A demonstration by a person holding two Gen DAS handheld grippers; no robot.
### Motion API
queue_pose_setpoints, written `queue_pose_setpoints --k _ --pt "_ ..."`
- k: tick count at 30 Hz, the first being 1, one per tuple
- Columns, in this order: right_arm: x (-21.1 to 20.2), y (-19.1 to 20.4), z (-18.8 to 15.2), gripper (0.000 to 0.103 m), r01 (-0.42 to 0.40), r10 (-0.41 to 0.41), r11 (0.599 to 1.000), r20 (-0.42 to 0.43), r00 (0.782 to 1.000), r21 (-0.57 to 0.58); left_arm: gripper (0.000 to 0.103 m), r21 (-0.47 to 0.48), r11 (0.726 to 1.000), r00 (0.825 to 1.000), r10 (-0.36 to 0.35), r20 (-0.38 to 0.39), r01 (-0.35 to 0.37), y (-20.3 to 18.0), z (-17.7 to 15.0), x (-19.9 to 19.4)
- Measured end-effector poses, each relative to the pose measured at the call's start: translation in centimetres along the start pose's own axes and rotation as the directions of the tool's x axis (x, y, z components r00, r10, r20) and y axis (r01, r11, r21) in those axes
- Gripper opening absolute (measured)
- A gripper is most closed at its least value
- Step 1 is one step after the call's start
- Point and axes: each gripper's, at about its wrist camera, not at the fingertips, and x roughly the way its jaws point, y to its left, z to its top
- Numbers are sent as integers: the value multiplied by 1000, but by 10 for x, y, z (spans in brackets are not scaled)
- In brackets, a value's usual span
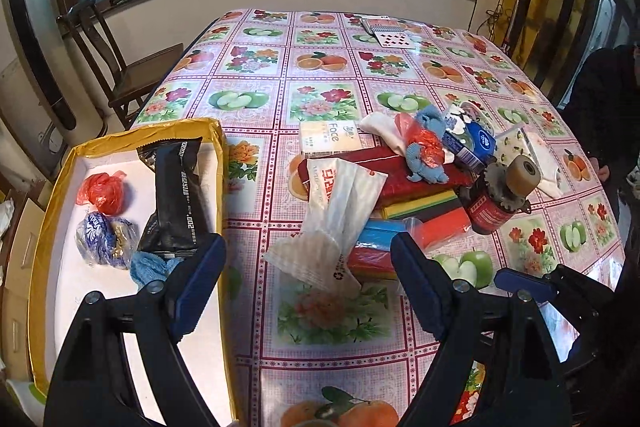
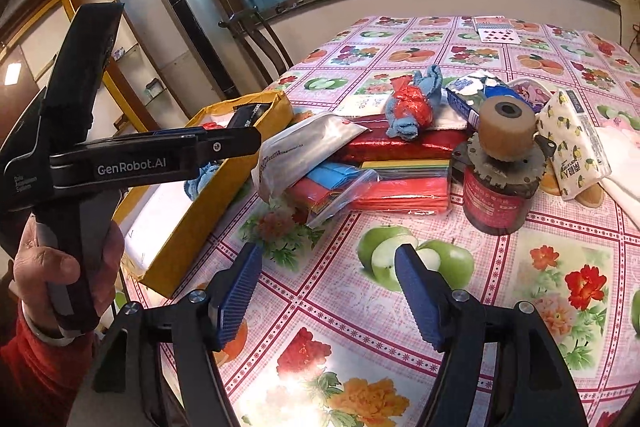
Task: Organize soft objects
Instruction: 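Grasp the white plastic bag with red print using the left tool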
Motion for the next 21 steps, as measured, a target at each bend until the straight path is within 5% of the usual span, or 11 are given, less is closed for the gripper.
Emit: queue_pose_setpoints --k 5,21 --pt "-4 1 -3 81 0 0 1000 8 1000 -14 85 -13 1000 1000 -8 8 8 -6 0 -4" --pt "8 0 -1 81 -13 13 1000 -26 1000 -12 85 -6 1000 997 -7 -81 7 -14 20 43"
